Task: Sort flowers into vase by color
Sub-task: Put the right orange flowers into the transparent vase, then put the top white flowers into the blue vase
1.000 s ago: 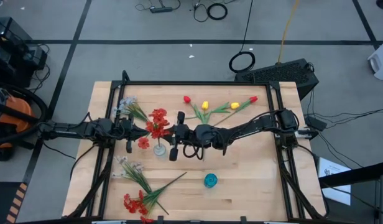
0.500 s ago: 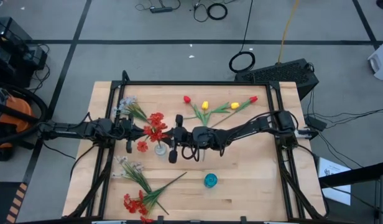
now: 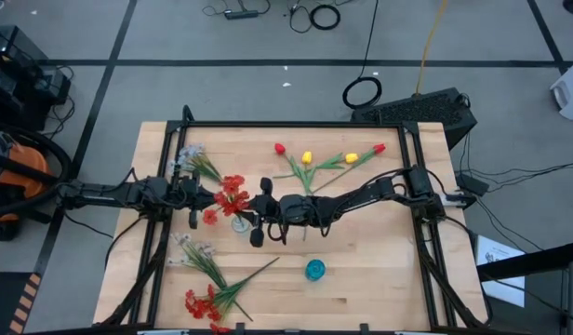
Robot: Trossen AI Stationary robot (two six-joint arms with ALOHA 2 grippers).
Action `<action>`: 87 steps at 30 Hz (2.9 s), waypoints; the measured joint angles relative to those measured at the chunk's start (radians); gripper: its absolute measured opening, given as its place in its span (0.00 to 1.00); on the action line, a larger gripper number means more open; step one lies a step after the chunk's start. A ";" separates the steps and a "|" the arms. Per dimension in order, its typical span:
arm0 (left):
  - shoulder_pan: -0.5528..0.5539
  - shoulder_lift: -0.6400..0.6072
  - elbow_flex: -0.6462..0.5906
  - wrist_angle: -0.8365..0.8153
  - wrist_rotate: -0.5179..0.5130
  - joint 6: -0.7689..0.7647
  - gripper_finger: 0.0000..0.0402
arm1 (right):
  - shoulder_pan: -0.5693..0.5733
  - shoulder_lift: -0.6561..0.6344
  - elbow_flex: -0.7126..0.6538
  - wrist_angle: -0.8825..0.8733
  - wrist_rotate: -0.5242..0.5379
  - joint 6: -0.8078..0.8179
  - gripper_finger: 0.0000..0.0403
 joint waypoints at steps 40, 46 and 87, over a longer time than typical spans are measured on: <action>0.000 0.000 0.000 0.000 0.000 0.000 0.01 | 0.010 -0.010 0.686 -1.503 -0.059 0.200 0.49; 0.000 0.000 0.000 0.000 0.000 0.000 0.01 | 0.016 -0.010 0.808 -1.776 -0.110 0.370 0.49; 0.000 0.000 0.000 0.006 0.005 -0.340 0.01 | 0.400 -0.020 0.874 -2.221 0.214 1.040 0.43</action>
